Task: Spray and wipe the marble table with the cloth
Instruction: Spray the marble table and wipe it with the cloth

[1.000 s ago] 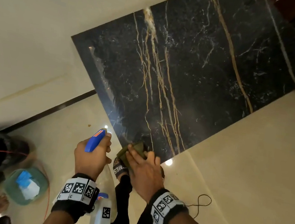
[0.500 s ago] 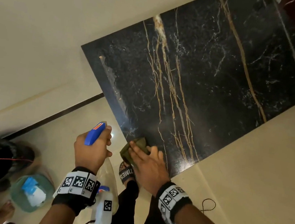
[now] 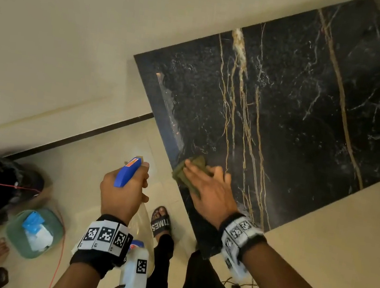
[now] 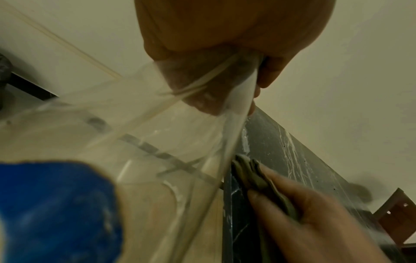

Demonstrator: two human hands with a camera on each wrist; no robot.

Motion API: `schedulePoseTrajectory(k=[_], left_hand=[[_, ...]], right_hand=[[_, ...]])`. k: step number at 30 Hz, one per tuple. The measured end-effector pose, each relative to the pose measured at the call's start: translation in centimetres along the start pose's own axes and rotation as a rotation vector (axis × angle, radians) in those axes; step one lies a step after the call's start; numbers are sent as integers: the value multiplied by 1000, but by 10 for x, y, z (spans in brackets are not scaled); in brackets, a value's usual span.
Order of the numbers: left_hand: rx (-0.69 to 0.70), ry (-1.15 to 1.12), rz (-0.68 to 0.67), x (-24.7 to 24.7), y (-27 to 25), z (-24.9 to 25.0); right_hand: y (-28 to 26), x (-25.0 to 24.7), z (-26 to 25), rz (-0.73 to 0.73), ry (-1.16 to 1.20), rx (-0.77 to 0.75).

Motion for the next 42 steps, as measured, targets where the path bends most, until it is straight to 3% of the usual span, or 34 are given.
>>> schedulePoseTrajectory(k=[6,9,15,24,33,42], left_hand=[[-21,-31,-8,-4,19,-5],[-28,-29,-6,-5,28,-6],[-16,-22,-21,-3,42,5],[18,-27,-45,0,60,20],[8,-26,-29,3,66,15],[18,-79,6,-11,78,20]], right_hand=[[-64,37,-4,-65,-174,-96],[-40,23,-11,-35,-215,-112],[52,-15,-24,-10,-39,12],[16,-4,-15,1,-34,100],[116,-38,-37,63,16,131],[52,-13,-31,21,-36,151]])
Point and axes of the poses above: each hand's wrist, its own y-axis towards the middle knuckle, its own x-axis out of the palm, z = x × y, the point moved 8 cm from there along y, towards the middle knuckle, and after that the axes turned 14 degrees about -z, right-handed, at the moved point
